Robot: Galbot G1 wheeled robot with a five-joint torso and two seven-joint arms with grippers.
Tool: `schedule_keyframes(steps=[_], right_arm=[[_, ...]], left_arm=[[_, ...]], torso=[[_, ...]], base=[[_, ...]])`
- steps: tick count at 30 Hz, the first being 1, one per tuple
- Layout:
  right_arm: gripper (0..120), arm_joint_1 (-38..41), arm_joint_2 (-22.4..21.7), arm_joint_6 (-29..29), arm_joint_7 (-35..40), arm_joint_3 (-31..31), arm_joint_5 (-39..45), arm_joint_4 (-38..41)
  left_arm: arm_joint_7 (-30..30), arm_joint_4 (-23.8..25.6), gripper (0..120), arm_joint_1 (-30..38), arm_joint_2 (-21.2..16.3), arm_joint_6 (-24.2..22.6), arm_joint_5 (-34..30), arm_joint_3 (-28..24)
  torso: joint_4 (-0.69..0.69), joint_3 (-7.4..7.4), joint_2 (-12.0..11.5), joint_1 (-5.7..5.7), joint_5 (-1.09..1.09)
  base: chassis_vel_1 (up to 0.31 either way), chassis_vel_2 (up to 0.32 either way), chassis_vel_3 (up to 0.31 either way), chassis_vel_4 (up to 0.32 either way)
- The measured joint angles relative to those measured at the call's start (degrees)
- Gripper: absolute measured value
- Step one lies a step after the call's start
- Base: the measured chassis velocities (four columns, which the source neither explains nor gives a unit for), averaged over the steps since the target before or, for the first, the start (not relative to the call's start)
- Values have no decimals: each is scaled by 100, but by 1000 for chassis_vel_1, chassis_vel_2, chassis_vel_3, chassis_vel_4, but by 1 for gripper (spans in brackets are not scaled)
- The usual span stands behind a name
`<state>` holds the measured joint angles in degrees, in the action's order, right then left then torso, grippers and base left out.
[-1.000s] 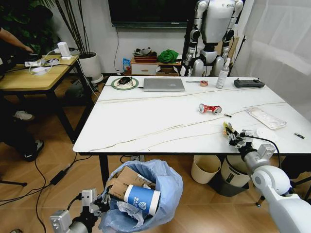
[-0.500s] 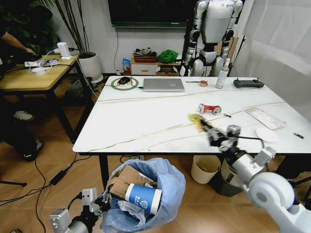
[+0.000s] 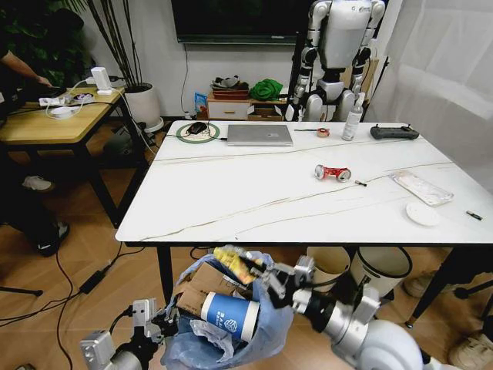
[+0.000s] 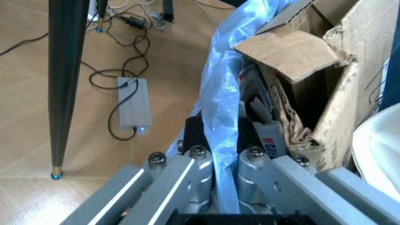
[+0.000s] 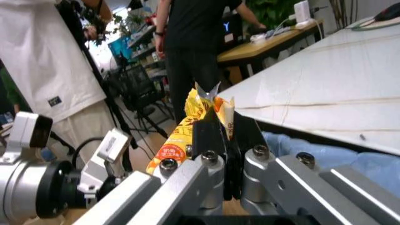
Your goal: Pick up the trash bin and place the trash from the table into it.
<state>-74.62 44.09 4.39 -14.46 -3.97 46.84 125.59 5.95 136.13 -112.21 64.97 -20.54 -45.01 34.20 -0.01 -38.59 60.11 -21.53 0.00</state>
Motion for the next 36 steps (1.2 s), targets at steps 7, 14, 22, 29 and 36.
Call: schedule_keyframes(steps=[7, 14, 22, 29, 36], right_arm=[[5, 8, 112, 19, -21, -139, -457, -253], [33, -27, 152, 13, -7, 60, -514, -314], [58, -164, 92, 6, 22, 297, -494, -163], [85, -121, 99, -65, 354, 719, -162, 163], [100, 812, 600, -1067, 2284, 1701, 613, -175]], left_arm=[[21, -11, 0, 7, 4, -15, -18, -2], [35, -10, 0, 8, -16, -27, -24, -23], [59, -15, 0, 19, -43, -33, -26, -43], [93, -74, 0, 30, -73, -35, -31, -55], [78, -41, 0, -16, -47, -34, -18, -5]], torso=[[-1, 0, 0, 0, 0], [0, 0, 0, 0, 0], [-1, 0, 0, 0, 1], [-1, 0, 0, 0, -1], [0, -2, 0, -1, 1]], base=[[0, 0, 0, 0], [0, 0, 0, 0], [0, 0, 0, 0], [0, 0, 0, 0], [0, 0, 0, 0]])
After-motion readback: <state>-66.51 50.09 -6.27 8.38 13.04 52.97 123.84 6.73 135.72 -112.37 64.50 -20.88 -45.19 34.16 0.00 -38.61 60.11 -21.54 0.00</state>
